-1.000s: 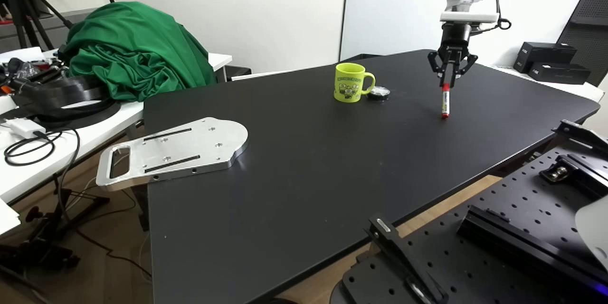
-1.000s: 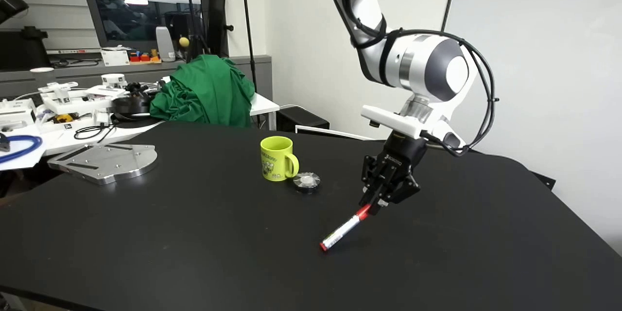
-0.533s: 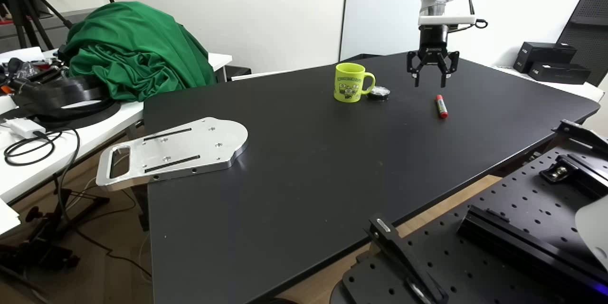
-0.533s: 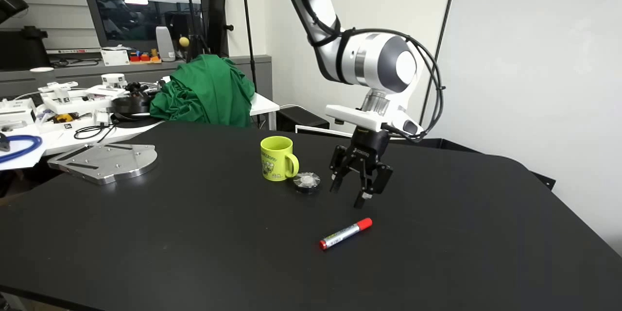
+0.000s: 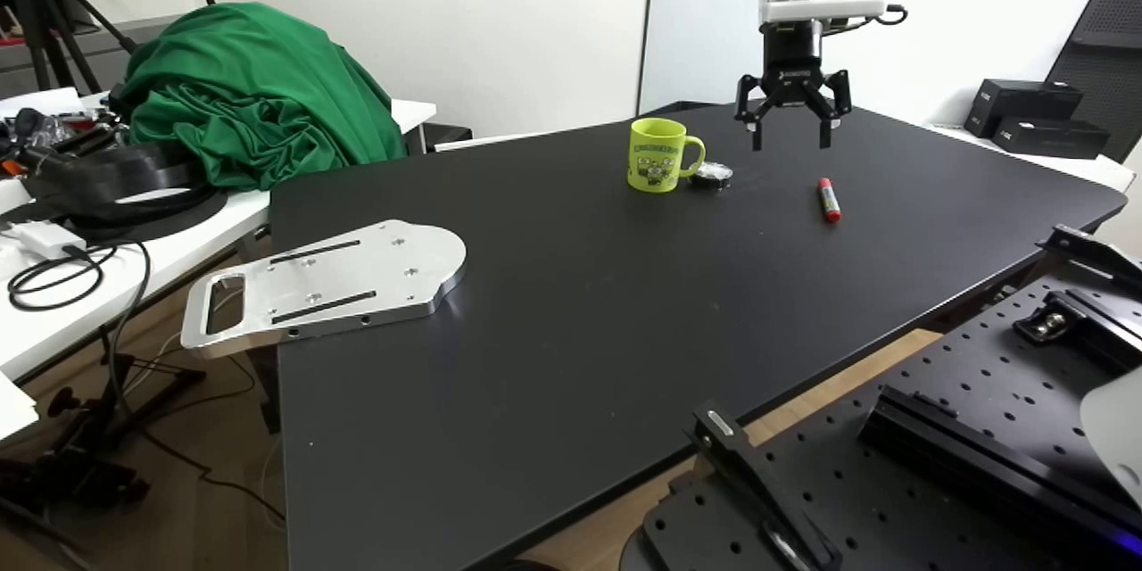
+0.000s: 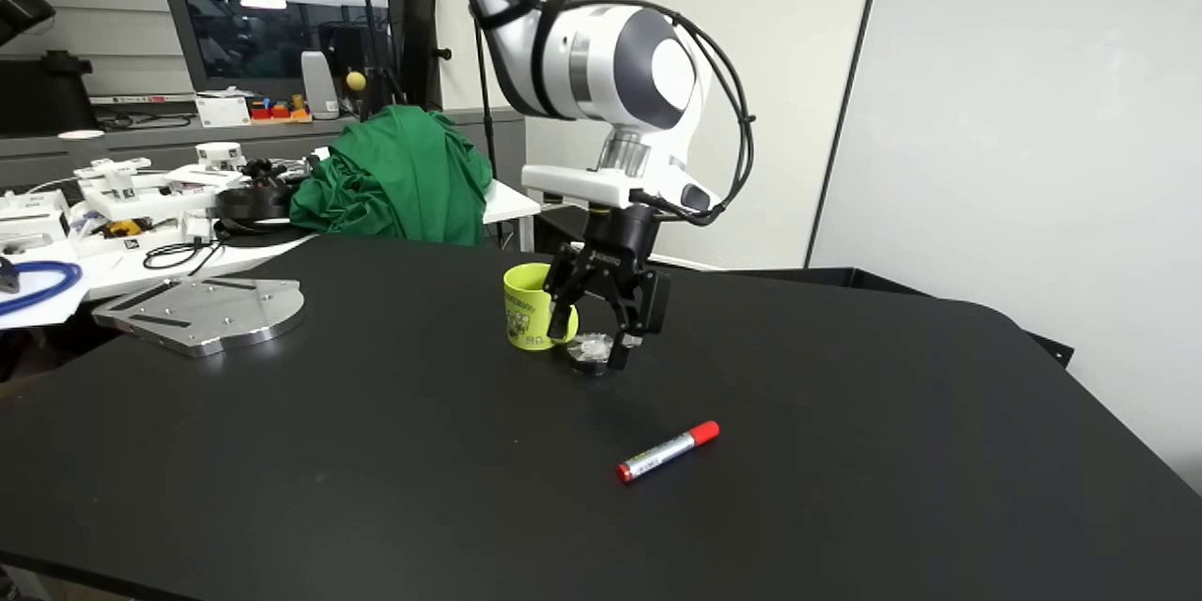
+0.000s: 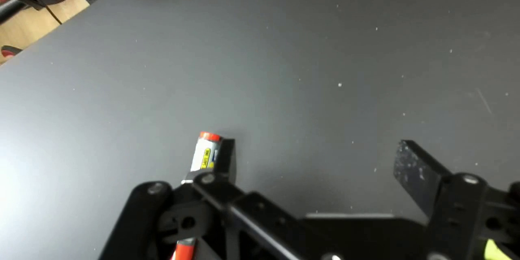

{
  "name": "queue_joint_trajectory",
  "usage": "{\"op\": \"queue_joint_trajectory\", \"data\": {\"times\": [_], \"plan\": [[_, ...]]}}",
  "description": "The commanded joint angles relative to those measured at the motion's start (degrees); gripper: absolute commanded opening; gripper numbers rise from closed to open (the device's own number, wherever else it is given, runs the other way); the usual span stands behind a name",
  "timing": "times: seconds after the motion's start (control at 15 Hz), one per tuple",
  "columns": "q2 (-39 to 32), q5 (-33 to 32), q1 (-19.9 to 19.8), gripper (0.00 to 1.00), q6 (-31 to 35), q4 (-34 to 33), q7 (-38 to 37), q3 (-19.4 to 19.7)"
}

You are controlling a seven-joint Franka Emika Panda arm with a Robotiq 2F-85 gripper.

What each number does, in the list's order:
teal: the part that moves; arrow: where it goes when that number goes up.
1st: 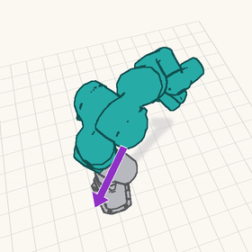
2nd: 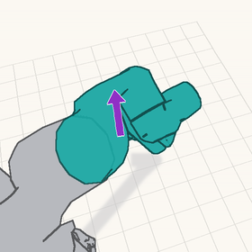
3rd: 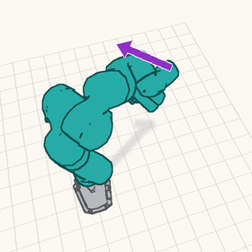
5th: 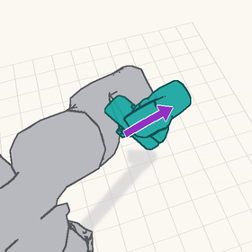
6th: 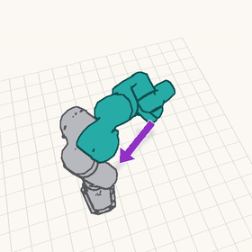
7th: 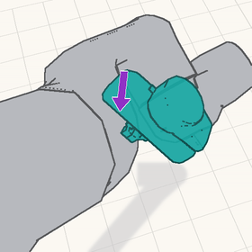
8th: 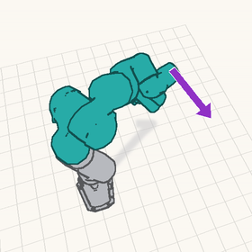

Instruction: Place the red marker inside the yellow mug, take the marker out of the mug then place it back inside the mug

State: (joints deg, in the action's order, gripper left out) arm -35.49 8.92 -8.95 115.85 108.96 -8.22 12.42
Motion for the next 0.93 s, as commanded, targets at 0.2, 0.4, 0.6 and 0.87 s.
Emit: {"op": "queue_joint_trajectory", "data": {"times": [0.2,0.4,0.6,0.87], "plan": [[17.09,-6.19,1.46,1.00,7.50,20.28,-0.74,0.64],[20.57,-11.62,1.52,1.00,13.51,24.50,-2.25,1.66],[22.14,-18.97,1.60,1.00,21.44,26.86,-4.64,3.30],[21.69,-22.37,0.87,1.00,30.91,28.27,-8.99,5.14]]}}
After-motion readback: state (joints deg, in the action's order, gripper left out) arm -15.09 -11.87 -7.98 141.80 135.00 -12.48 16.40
